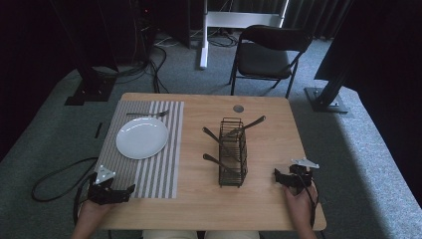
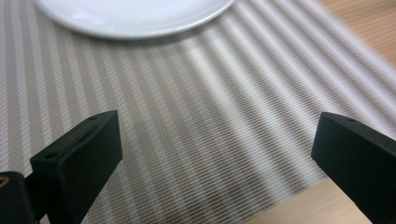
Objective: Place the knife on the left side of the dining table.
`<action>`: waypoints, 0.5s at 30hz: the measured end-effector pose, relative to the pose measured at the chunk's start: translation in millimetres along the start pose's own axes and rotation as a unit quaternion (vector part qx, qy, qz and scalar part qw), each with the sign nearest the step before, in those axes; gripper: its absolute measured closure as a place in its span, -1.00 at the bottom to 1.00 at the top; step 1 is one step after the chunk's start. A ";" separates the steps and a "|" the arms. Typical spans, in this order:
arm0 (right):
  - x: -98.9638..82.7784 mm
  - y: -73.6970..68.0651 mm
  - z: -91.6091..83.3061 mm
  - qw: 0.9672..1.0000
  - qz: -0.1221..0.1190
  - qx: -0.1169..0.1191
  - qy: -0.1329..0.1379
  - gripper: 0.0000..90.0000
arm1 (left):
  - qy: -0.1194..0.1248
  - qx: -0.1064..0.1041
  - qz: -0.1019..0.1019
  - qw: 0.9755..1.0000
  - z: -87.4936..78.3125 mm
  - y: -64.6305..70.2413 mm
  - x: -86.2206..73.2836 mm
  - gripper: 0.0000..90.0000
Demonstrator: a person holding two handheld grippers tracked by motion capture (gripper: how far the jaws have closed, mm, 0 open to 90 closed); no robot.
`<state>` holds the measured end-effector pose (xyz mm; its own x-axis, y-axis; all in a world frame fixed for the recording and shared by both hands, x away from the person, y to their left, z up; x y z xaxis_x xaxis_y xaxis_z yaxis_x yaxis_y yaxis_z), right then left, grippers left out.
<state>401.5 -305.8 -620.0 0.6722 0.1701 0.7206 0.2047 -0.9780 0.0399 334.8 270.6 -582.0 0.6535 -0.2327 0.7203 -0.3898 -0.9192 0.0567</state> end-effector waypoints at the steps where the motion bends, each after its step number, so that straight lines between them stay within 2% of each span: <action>1: 0.0 0.0 0.0 1.000 0.000 0.000 0.000 -0.74 | 0.002 -0.002 0.004 1.000 -0.4 3.4 3.6 -0.95; 4: 0.0 0.0 0.0 1.000 0.000 0.000 0.000 -0.74 | 0.009 -0.009 0.010 1.000 -1.2 10.4 11.5 -0.95; 8: 0.0 0.0 0.0 1.000 0.000 0.000 0.000 -0.74 | 0.026 -0.034 0.022 0.999 -3.7 26.7 31.0 -0.95; 13: 0.1 0.0 0.0 1.000 0.000 0.000 0.000 -0.74 | 0.044 -0.063 0.043 0.996 -7.2 51.4 54.2 -0.95; 15: 0.0 0.0 0.0 1.000 0.000 0.000 0.000 -0.74 | 0.049 -0.068 0.051 0.995 -8.0 59.9 60.4 -0.95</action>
<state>401.5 -305.8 -620.0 0.6722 0.1695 0.7207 0.2044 -0.9781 0.0394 345.8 204.0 -529.7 0.5423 -0.2847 0.7905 -0.5402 -0.8388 0.0685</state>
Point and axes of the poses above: each handheld gripper's, and its own axes: z roughly forward along the jaws, x roughly out of its top, y roughly to its right, the point moved 10 cm from there along z, roughly forward along the jaws, and after that the axes turned 4 degrees about -z, right-handed, at the moved point
